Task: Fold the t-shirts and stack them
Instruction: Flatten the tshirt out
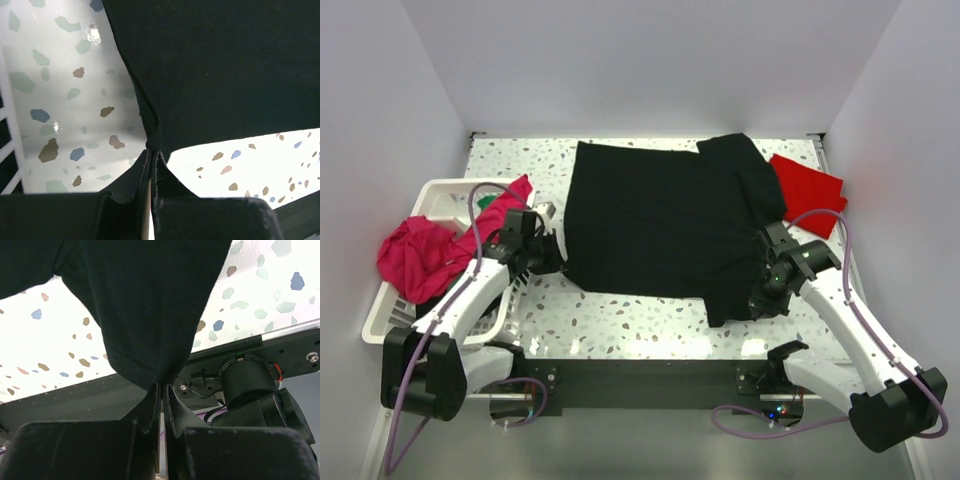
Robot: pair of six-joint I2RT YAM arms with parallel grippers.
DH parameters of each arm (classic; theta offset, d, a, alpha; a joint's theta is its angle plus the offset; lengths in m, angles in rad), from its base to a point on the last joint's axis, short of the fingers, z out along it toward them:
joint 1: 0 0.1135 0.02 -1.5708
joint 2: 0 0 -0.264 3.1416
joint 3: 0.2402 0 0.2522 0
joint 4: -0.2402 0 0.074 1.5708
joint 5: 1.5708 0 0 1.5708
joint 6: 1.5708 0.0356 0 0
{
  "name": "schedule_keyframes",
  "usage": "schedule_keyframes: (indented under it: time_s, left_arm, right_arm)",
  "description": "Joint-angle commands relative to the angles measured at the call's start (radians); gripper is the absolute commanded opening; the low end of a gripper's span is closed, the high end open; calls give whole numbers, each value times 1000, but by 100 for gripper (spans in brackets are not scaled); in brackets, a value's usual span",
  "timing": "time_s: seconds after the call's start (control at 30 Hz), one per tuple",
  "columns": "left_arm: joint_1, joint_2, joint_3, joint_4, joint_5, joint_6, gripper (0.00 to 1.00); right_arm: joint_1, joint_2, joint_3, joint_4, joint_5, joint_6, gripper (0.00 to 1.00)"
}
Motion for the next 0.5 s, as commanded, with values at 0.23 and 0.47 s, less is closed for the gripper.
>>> schedule_keyframes:
  time_s: [0.23,0.47]
  left_arm:
    - [-86,55,-43,117,-77,-43,0]
    - [-136,89,-60,137,-95,-55,0]
  right_arm:
    - [2,11,-25,-58,18,4,0]
    - [2,20,-33,-47,20,-4,0]
